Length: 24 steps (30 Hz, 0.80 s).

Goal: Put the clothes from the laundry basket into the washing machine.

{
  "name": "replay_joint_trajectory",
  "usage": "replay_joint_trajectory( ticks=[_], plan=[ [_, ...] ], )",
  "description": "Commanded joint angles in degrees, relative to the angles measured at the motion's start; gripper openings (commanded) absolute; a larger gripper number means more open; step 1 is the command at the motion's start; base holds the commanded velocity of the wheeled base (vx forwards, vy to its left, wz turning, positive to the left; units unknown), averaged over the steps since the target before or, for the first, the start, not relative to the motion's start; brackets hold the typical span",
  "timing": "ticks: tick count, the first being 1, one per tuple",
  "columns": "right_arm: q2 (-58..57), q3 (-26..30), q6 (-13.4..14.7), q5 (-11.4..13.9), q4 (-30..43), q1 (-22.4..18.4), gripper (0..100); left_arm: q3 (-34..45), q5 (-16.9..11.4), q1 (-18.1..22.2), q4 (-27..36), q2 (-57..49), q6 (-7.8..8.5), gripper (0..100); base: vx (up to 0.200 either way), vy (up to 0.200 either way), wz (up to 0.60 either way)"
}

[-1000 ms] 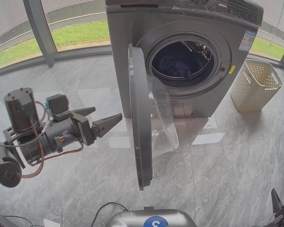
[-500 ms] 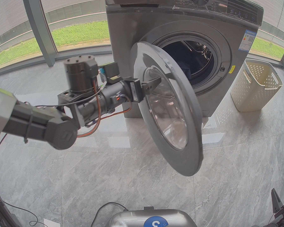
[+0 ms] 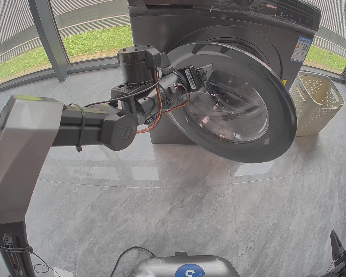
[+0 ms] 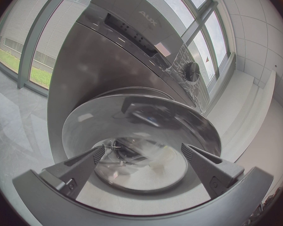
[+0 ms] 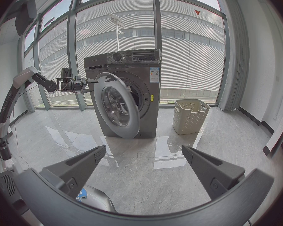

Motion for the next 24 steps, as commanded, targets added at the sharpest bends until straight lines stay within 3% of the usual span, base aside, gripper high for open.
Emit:
replay_joint_trajectory(
  ticks=[1, 3, 4, 5, 6, 7, 8, 9, 13, 15, 16, 18, 20, 22, 24],
  plan=[
    [-0.9, 1.0, 0.0, 0.0, 0.0, 0.0, 100, 28.7, 1.3, -0.2, 2.5, -17.0, -2.62, 100, 0.0, 0.0, 0.0],
    [-0.9, 1.0, 0.0, 0.0, 0.0, 0.0, 100, 34.8, 1.2, -0.3, 2.6, -22.0, -2.53, 100, 0.0, 0.0, 0.0],
    [-0.9, 1.0, 0.0, 0.0, 0.0, 0.0, 100, 41.8, 0.7, -0.3, 2.7, -27.9, -2.27, 100, 0.0, 0.0, 0.0],
    [-0.9, 1.0, 0.0, 0.0, 0.0, 0.0, 100, 41.8, 0.7, -0.3, 2.7, -27.9, -2.27, 100, 0.0, 0.0, 0.0],
    [-0.9, 1.0, 0.0, 0.0, 0.0, 0.0, 100, 50.1, 0.0, -0.3, 2.7, -35.2, -1.04, 100, 0.0, 0.0, 0.0],
    [-0.9, 1.0, 0.0, 0.0, 0.0, 0.0, 100, 52.0, -0.1, -0.3, 2.7, -36.8, -0.51, 100, 0.0, 0.0, 0.0],
    [-0.9, 1.0, 0.0, 0.0, 0.0, 0.0, 100, 58.5, -0.5, -0.3, 2.5, -42.2, 1.42, 100, 0.0, 0.0, 0.0],
    [-0.9, 1.0, 0.0, 0.0, 0.0, 0.0, 100, 59.1, -0.6, -0.3, 2.5, -42.7, 1.6, 100, 0.0, 0.0, 0.0],
    [-0.9, 1.0, 0.0, 0.0, 0.0, 0.0, 100, 76.0, -0.4, -0.3, 2.2, -59.8, 9.42, 100, 0.0, 0.0, 0.0],
    [-0.9, 1.0, 0.0, 0.0, 0.0, 0.0, 100, 77.0, -0.4, -0.3, 2.2, -61.0, 10.12, 100, 0.0, 0.0, 0.0],
    [-0.9, 1.0, 0.0, 0.0, 0.0, 0.0, 100, 84.4, -0.2, -0.1, 2.9, -71.8, 14.78, 100, 0.0, 0.0, 0.0],
    [-0.9, 1.0, 0.0, 0.0, 0.0, 0.0, 100, 89.1, -0.6, -0.3, 3.7, -79.7, 16.45, 100, 0.0, 0.0, 0.0],
    [-0.9, 1.0, 0.0, 0.0, 0.0, 0.0, 100, 91.4, -0.6, -0.4, 5.4, -84.5, 16.98, 100, 0.0, 0.0, 0.0],
    [-0.9, 1.0, 0.0, 0.0, 0.0, 0.0, 100, 93.7, -0.5, 0.2, 11.5, -91.5, 18.3, 100, 0.0, 0.0, 0.0],
    [-0.9, 1.0, 0.0, 0.0, 0.0, 0.0, 100, 94.9, -0.6, 3.4, 15.6, -95.4, 18.82, 100, 0.0, 0.0, 0.0]
  ],
)
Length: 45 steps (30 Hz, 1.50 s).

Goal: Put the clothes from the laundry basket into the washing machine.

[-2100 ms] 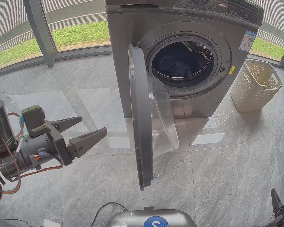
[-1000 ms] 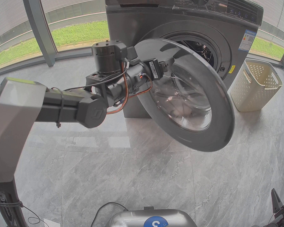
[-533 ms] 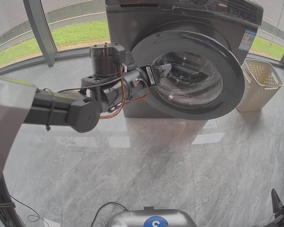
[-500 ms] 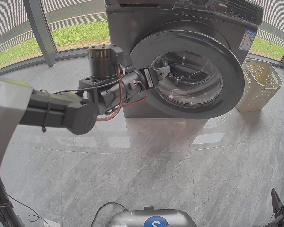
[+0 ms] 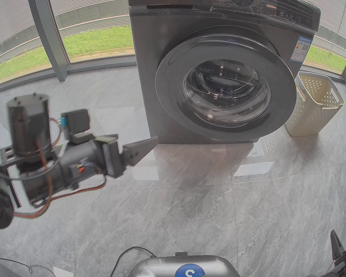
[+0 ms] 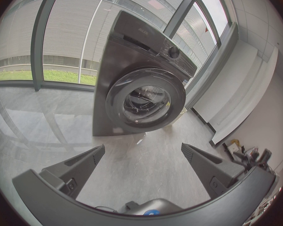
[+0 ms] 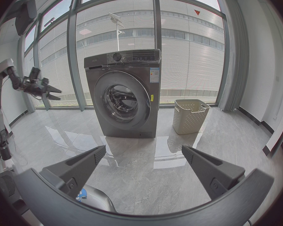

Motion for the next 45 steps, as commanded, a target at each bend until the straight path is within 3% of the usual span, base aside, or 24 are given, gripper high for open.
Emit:
replay_joint_trajectory(
  ticks=[1, 9, 14, 18, 21, 26, 27, 29, 35, 38, 41, 45],
  plan=[
    [-0.9, 1.0, 0.0, 0.0, 0.0, 0.0, 100, 40.3, -0.5, 5.6, 14.0, -57.3, 11.69, 100, 0.0, 0.0, 0.0],
    [-0.9, 1.0, 0.1, 0.0, 0.0, 0.0, 100, 40.5, -0.5, 14.5, 26.9, -72.5, 11.96, 100, 0.0, 0.0, 0.0],
    [-0.9, 1.0, 0.0, 0.0, 0.0, 0.0, 100, 41.4, -0.4, 17.5, 32.3, -78.4, 13.54, 100, 0.0, 0.0, 0.0],
    [-0.9, 1.0, 0.1, 0.0, 0.0, 0.0, 100, 42.6, -0.4, 20.2, 31.5, -79.1, 13.54, 100, 0.0, 0.0, 0.0],
    [-0.9, 1.0, 0.1, 0.0, 0.0, 0.0, 100, 43.3, 1.5, 20.7, 29.9, -79.1, 11.61, 100, 0.0, 0.0, 0.0],
    [-0.9, 1.0, 0.1, 0.0, 0.0, 0.0, 100, 43.3, 1.9, 21.6, 29.8, -78.6, 11.52, 100, 0.0, 0.0, 0.0],
    [-0.9, 1.0, 0.0, 0.0, 0.0, 0.0, 100, 43.2, 1.7, 25.7, 30.0, -78.4, 11.69, 100, 0.0, 0.0, 0.0],
    [-0.9, 1.0, 0.0, 0.0, 0.0, 0.0, 100, 43.1, 1.4, 29.7, 30.1, -78.1, 12.66, 100, 0.0, 0.0, 0.0],
    [-0.9, 1.0, 0.1, 0.0, 0.0, 0.0, 100, 43.2, 1.1, 36.4, 30.1, -81.3, 13.63, 100, 0.0, 0.0, 0.0],
    [-0.9, 1.0, 0.1, 0.0, 0.0, 0.0, 100, 43.3, 0.9, 35.3, 29.9, -83.3, 14.33, 100, 0.0, 0.0, 0.0],
    [-0.9, 1.0, 0.0, 0.0, 0.0, 0.0, 100, 43.2, 0.2, 35.3, 29.9, -83.6, 13.54, 100, 0.0, 0.0, 0.0],
    [-0.9, 1.0, 0.1, 0.0, 0.0, 0.0, 100, 43.2, -0.3, 35.4, 29.9, -83.6, 14.16, 100, 0.0, 0.0, 0.0]
  ],
)
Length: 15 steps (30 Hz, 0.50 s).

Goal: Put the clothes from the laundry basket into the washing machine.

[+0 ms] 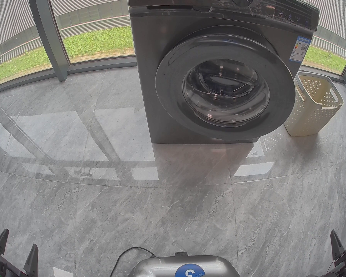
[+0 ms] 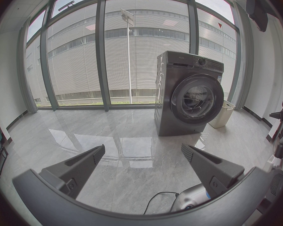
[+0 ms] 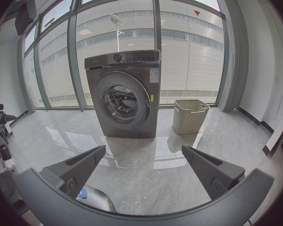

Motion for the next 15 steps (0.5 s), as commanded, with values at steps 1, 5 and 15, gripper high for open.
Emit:
replay_joint_trajectory(
  ticks=[1, 5, 15],
  plan=[
    [-0.9, 1.0, 0.0, 0.0, 0.0, 0.0, 100, 0.9, 0.1, 0.0, 0.0, -1.6, -0.07, 100, 0.0, 0.0, 0.0],
    [-0.9, 1.0, -0.1, 0.0, 0.0, 0.0, 100, 0.9, 0.3, 0.0, 0.0, -1.6, -0.51, 100, 0.0, 0.0, 0.0],
    [-0.9, 1.0, 0.0, 0.0, 0.0, 0.0, 100, 0.9, 0.3, 0.0, 0.0, -1.6, -0.86, 100, 0.0, -0.18, 0.0]
  ],
)
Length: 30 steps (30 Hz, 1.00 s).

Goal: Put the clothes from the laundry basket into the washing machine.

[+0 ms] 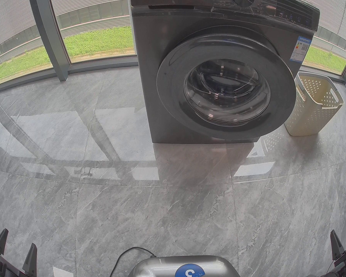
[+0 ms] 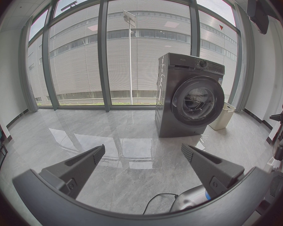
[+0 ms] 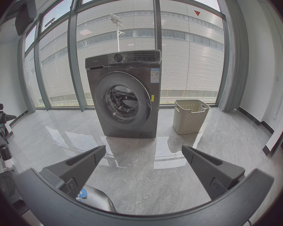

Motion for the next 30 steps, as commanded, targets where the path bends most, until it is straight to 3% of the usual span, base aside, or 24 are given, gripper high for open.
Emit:
replay_joint_trajectory(
  ticks=[1, 16, 21, 27, 30],
  plan=[
    [-0.9, 1.0, 0.0, 0.0, 0.0, 0.1, 100, 0.9, -0.1, 0.0, 0.0, -0.7, -0.11, 100, 0.0, -0.2, 0.0],
    [-0.9, 1.0, -0.1, 0.0, 0.0, 0.1, 100, 0.9, 0.1, 0.0, 0.0, -0.7, -0.02, 100, 0.0, -0.2, 0.0],
    [-0.9, 1.0, -0.1, -0.1, 0.2, 0.1, 100, 1.0, -0.3, 0.1, 0.0, -0.7, 0.77, 100, 0.0, -0.2, 0.0],
    [-0.9, 1.0, -1.3, 0.6, -0.1, 0.1, 100, 1.0, 0.0, 0.0, 0.0, -0.7, -0.11, 100, 0.0, 0.0, 0.0],
    [-0.9, 1.0, -2.0, 1.7, -0.3, 0.1, 100, 0.9, -0.2, 0.0, 0.0, -0.7, 0.16, 100, 0.2, 0.0, 0.0]
  ],
)
